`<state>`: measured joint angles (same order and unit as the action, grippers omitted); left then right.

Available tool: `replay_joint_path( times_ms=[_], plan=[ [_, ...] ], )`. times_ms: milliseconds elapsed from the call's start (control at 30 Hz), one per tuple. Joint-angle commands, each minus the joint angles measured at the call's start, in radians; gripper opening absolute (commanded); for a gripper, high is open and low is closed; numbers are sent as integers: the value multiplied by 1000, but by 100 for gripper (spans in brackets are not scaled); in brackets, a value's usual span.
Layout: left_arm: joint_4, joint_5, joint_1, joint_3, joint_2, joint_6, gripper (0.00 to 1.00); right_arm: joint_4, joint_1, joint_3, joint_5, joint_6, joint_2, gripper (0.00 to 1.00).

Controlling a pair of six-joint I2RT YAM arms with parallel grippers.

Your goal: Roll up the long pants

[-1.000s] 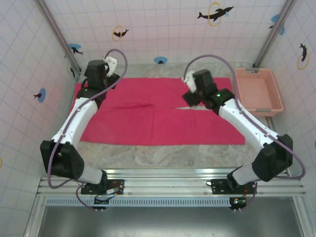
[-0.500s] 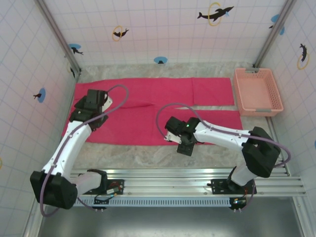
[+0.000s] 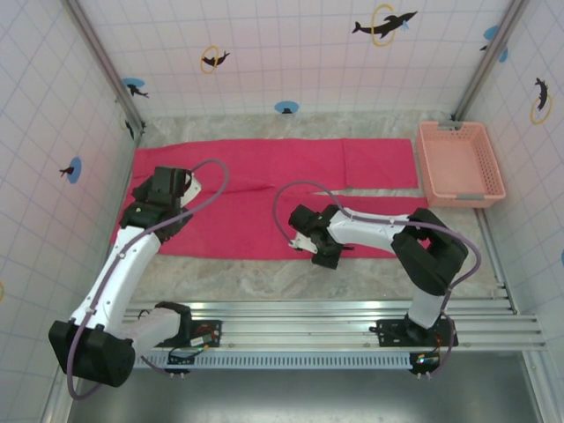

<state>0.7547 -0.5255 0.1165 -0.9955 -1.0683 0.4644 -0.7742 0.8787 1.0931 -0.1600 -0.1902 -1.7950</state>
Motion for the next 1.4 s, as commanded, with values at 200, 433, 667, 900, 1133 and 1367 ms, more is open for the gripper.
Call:
replay_joint_path(
  times_ms=[200, 433, 667, 900, 1133, 1367],
  plan=[
    [23, 99, 45, 78, 42, 41, 98, -31, -24, 83, 19, -34, -27, 0],
    [61, 180, 110, 144, 86, 13, 97, -174, -48, 223, 56, -56, 146, 0],
    [73, 215, 116, 155, 72, 34, 97, -241, -86, 367, 75, -48, 194, 0],
    [52, 290, 135, 180, 19, 34, 97, -271, -159, 475, 126, -45, 169, 0],
    [-13, 361, 141, 222, -41, 15, 98, -275, -207, 523, 178, -27, 186, 0],
    [-24, 424, 161, 217, -101, 4, 98, -283, -257, 567, 246, 11, 184, 0]
  ],
)
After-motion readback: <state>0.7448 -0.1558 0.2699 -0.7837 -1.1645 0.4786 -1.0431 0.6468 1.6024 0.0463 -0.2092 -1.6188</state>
